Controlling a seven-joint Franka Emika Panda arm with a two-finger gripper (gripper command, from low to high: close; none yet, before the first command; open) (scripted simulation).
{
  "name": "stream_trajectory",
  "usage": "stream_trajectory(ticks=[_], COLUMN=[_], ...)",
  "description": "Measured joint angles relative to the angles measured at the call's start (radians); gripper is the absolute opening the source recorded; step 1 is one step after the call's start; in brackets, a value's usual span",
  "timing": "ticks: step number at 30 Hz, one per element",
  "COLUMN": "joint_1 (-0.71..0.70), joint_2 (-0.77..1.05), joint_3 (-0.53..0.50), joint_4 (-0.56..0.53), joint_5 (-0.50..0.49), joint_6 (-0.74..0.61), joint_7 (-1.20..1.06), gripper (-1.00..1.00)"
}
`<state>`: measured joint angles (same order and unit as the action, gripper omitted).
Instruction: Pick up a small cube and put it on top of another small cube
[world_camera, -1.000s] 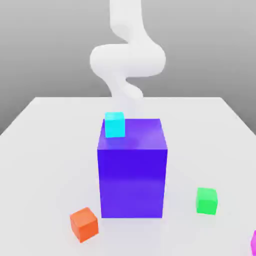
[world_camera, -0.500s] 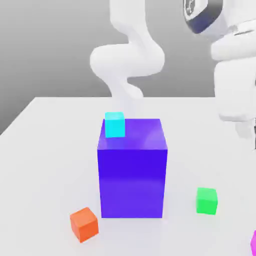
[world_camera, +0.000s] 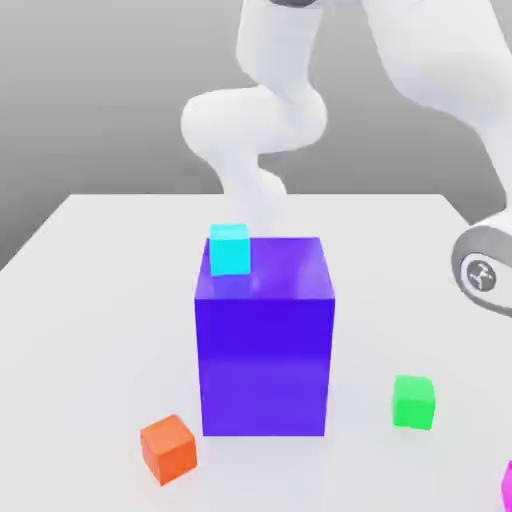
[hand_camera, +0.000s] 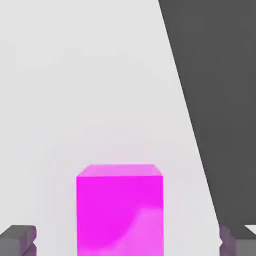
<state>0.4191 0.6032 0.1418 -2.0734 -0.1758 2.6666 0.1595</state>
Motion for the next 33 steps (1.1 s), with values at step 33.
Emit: stream_trajectory(ticks=[33], joint_1=[-0.034], joint_2=[-0.49], joint_3=[0.032], joint_4=[-0.63], joint_5=[0.111], joint_6=[0.148], joint_7=[0.401], gripper=[-1.0])
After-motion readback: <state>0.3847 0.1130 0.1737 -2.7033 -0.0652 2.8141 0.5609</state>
